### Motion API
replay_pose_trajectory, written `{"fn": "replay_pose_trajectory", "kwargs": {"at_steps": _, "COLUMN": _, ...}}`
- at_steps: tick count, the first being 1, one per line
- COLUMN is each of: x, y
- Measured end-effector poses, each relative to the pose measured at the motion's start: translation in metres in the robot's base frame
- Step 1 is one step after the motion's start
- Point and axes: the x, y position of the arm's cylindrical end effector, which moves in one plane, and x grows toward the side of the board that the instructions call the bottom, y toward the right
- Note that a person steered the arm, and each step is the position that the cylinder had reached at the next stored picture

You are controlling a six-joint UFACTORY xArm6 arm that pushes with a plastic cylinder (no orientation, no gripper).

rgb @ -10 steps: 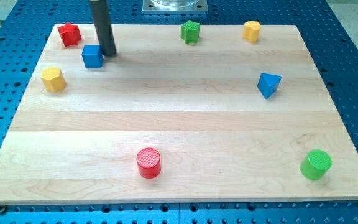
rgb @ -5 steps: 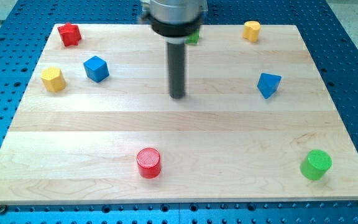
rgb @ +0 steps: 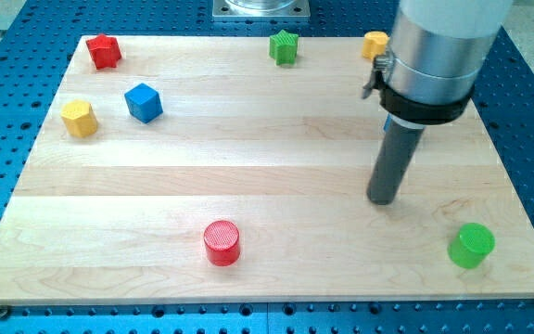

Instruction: Move the green circle to the bottom left of the board

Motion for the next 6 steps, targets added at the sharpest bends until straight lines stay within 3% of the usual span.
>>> {"fn": "replay_pose_trajectory", "kwargs": {"at_steps": 2, "x": 0.015, "y": 0.096}}
{"fn": "replay_pose_trajectory", "kwargs": {"at_steps": 3, "x": 0.071, "y": 0.132}}
{"fn": "replay_pose_trajectory", "kwargs": {"at_steps": 4, "x": 0.092, "y": 0.104}}
{"fn": "replay_pose_trajectory", "kwargs": {"at_steps": 5, "x": 0.065, "y": 0.028}}
{"fn": "replay_pose_trajectory", "kwargs": {"at_steps": 6, "x": -0.011, "y": -0.006}}
